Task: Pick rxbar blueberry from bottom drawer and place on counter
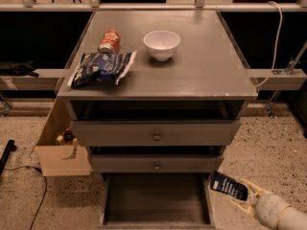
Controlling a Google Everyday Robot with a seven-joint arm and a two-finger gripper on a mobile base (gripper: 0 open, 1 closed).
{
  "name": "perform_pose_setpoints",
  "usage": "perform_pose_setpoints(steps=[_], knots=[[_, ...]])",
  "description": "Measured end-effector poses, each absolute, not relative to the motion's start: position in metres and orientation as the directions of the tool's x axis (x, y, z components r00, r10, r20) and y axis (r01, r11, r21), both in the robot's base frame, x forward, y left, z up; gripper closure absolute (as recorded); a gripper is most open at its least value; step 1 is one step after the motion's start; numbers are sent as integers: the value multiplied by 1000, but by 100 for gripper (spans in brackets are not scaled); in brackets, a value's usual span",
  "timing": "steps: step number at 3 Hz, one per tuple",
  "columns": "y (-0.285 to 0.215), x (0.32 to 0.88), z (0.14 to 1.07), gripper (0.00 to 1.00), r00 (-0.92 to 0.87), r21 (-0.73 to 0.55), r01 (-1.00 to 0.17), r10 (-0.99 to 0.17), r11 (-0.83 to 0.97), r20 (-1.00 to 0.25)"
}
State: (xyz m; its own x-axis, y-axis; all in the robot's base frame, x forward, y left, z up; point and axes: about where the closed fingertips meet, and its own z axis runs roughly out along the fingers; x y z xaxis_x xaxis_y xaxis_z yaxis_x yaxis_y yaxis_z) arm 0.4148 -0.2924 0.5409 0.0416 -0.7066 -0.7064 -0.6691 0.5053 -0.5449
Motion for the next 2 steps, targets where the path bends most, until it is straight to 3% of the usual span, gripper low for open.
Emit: perform_pose_setpoints(steps=[2], knots=[[-281,426,580,100,118,-598,-660,-724,454,-680]])
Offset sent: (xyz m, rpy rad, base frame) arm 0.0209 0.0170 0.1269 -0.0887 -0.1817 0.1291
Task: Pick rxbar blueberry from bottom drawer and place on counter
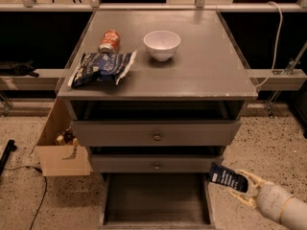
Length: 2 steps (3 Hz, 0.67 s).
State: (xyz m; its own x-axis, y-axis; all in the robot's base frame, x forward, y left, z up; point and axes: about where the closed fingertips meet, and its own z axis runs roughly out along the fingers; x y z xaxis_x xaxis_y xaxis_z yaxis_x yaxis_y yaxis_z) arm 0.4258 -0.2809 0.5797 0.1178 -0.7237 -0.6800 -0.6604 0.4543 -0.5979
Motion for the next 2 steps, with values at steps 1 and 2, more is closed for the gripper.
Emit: perform_pose_setpoints(steps=[1,2], knots=[[-279,425,647,100,225,-676,-629,-742,385,-632],[-278,413,713,100,330,-742,-589,-742,321,-583]])
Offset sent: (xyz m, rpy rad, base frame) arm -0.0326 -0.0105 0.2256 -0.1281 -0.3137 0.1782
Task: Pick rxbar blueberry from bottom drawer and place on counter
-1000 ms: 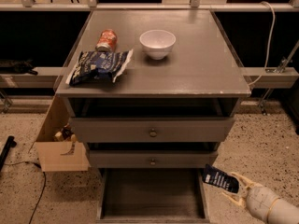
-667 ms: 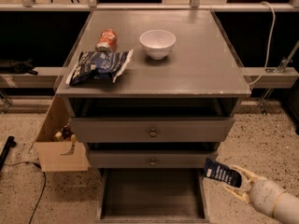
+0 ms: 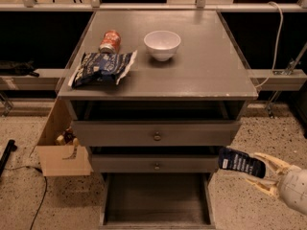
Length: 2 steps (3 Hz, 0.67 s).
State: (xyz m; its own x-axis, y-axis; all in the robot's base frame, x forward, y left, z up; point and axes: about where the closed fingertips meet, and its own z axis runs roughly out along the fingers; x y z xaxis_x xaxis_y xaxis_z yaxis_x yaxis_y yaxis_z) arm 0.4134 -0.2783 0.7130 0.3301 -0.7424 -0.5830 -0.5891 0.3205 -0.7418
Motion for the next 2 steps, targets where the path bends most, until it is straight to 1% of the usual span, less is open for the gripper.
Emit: perform_pose_setpoints(steps=[2], knots=[[-269,424,730,100,376,-769,-569,-740,291,-558]])
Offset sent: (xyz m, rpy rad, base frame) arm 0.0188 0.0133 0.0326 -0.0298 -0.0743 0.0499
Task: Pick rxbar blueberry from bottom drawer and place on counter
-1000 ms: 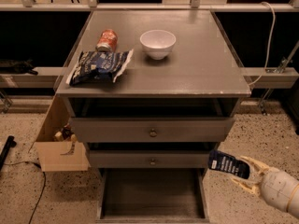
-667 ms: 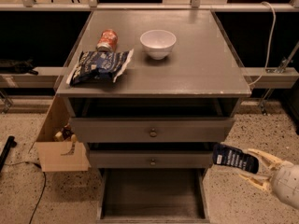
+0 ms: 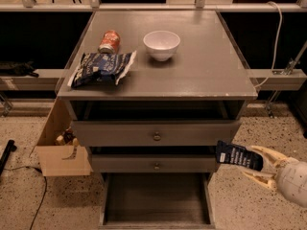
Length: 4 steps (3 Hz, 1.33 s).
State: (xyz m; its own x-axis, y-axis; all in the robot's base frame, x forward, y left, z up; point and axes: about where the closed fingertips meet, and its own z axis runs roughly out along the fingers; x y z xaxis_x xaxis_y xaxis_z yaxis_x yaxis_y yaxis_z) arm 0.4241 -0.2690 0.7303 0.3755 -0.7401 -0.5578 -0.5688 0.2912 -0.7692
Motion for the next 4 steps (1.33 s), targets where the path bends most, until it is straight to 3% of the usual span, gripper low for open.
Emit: perform_pose_setpoints(steps=[2,4], knots=[[-226,476,832,100,545,-841,-522,-702,144,-458],[-230,471,815,100,508,-799,-574,-686,179,-520]])
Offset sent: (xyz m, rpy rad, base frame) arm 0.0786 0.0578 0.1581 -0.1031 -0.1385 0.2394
